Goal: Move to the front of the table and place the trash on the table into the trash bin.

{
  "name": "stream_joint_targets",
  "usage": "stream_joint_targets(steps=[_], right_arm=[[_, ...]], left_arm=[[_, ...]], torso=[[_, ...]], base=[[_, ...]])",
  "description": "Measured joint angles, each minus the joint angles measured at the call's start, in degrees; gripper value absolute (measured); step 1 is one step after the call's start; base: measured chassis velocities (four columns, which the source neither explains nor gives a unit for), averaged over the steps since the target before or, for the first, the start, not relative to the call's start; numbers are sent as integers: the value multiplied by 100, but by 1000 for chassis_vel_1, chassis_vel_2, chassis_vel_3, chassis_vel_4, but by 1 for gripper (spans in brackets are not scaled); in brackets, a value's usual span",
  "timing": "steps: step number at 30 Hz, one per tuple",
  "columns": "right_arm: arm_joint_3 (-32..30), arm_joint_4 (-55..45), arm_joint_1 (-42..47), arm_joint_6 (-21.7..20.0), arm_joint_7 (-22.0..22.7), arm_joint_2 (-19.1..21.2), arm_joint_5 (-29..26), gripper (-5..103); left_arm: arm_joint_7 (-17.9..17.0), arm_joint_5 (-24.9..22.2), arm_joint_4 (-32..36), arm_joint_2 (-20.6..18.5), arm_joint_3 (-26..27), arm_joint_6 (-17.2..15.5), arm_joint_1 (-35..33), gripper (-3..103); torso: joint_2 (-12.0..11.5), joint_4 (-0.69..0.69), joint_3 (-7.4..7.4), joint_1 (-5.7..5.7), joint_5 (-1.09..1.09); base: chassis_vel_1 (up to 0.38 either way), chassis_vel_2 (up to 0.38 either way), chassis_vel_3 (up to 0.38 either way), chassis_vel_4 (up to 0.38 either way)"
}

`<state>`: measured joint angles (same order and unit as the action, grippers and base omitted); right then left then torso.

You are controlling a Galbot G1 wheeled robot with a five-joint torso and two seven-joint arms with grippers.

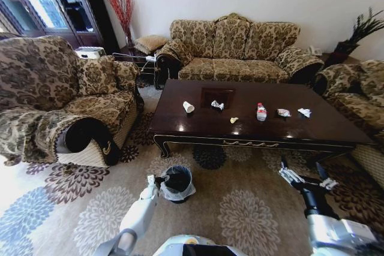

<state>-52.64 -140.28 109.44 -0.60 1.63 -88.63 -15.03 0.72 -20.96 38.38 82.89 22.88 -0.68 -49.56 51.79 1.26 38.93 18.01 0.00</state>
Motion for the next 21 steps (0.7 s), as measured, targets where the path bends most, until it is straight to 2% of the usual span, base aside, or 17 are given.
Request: stream_joint_targets(steps=[4, 5, 7, 8, 10, 12, 15, 16, 18, 19, 21], right_arm=[[-1, 23, 0, 37, 1, -1, 6, 100], [-1, 30, -8, 37, 8, 4, 6, 100], [-1, 50, -39, 37, 31, 23, 6, 100], [-1, 50, -39, 37, 31, 23, 6, 100], [-1, 71, -69, 31, 49, 40, 6, 100], [-1, 75, -74, 29, 51, 42, 6, 100], [-29, 86, -82, 20, 59, 57, -4, 100], [-29, 86, -82, 20, 59, 57, -4, 100], [-86, 101, -89, 16, 62, 82, -41, 100], [-86, 101, -89, 16, 62, 82, -41, 100], [-125, 120, -95, 12, 65, 105, -75, 100]], left_arm=[[60, 18, -9, 0, 24, -9, -49, 100], [113, 38, -9, 0, 40, -9, -69, 103], [178, 69, 10, 7, 69, 3, -92, 96], [178, 69, 10, 7, 69, 3, -92, 96], [228, 112, 66, 30, 74, 2, -124, 86], [232, 126, 72, 38, 74, 0, -128, 86], [247, 180, 80, 104, 69, -18, -150, 70], [247, 180, 80, 104, 69, -18, -150, 70], [261, 199, 81, 142, 62, -46, -163, 58], [261, 199, 81, 142, 62, -46, -163, 58], [318, 213, 99, 161, 70, -98, -172, 48]], torso=[[0, 0, 0, 0, 0], [0, 0, 0, 0, 0], [0, 0, 0, 0, 1], [0, 0, 0, 0, 1], [0, 0, 0, 0, 1], [0, 0, 0, 0, 1], [0, 0, 0, 0, 0], [0, 0, 0, 0, 0], [0, 0, 0, 0, 1], [0, 0, 0, 0, 1], [0, -1, 0, 0, 0]], base=[[0, 0, 0, 0], [0, 0, 0, 0], [0, 0, 0, 0], [0, 0, 0, 0], [0, 0, 0, 0], [0, 0, 0, 0], [0, 0, 0, 0], [0, 0, 0, 0], [0, 0, 0, 0], [0, 0, 0, 0], [0, 0, 0, 0]])
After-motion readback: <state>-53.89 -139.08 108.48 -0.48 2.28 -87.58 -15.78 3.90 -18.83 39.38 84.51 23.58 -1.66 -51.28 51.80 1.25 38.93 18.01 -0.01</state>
